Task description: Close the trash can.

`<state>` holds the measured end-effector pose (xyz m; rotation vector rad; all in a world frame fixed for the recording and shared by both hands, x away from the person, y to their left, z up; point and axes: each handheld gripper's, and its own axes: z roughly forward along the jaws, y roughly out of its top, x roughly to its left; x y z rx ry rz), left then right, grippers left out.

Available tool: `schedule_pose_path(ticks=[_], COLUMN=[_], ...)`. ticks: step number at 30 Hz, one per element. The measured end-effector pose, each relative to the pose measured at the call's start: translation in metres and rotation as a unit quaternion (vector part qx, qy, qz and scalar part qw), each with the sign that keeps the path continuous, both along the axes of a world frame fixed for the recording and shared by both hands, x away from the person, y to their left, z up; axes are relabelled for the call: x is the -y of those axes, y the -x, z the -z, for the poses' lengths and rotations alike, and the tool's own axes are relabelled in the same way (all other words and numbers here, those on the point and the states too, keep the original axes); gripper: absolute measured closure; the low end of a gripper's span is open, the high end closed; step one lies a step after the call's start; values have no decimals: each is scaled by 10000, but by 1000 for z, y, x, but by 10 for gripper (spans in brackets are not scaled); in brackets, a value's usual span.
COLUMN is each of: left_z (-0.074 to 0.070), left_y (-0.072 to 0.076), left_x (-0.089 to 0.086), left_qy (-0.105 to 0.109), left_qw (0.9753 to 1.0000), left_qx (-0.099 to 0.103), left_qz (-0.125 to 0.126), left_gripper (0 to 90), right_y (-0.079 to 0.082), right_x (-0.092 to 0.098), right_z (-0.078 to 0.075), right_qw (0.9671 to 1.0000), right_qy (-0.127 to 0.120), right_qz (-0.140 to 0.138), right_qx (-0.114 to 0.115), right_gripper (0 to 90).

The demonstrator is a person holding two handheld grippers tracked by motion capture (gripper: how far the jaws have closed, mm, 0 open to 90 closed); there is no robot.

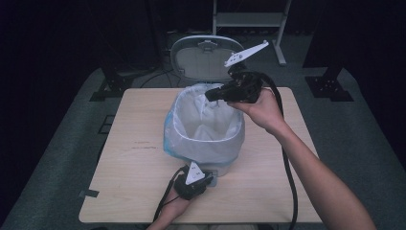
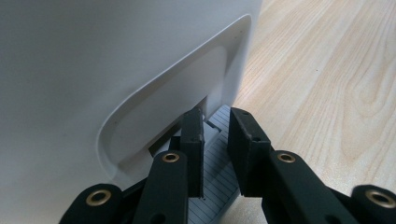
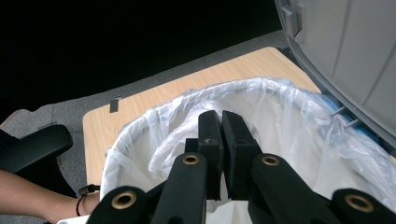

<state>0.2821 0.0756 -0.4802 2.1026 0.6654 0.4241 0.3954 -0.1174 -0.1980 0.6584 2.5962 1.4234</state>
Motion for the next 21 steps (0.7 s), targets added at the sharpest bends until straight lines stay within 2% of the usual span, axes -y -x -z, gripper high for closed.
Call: schedule_pose_path(ticks=[17, 18, 19, 21], left_z=[0, 0, 0, 0], left_y=[0, 0, 0, 0], left_x=[0, -1, 0, 0], left_qy=[-24, -23, -22, -1], left_qw=[10000, 10000, 10000, 10000], left_qx=[-2, -4, -4, -4], left_qz=[8, 9, 9, 2], left_gripper=[760, 760, 760, 760], right_y=[-3, -3, -3, -4], right_x=[-13, -14, -15, -17], right_z=[10, 10, 10, 12], right_qw=[9999, 9998, 9998, 9996], right_qy=[121, 126, 162, 275], right_qz=[-98, -105, -87, -62], right_qx=[-50, -65, -70, -63], right_gripper=[856, 843, 776, 725])
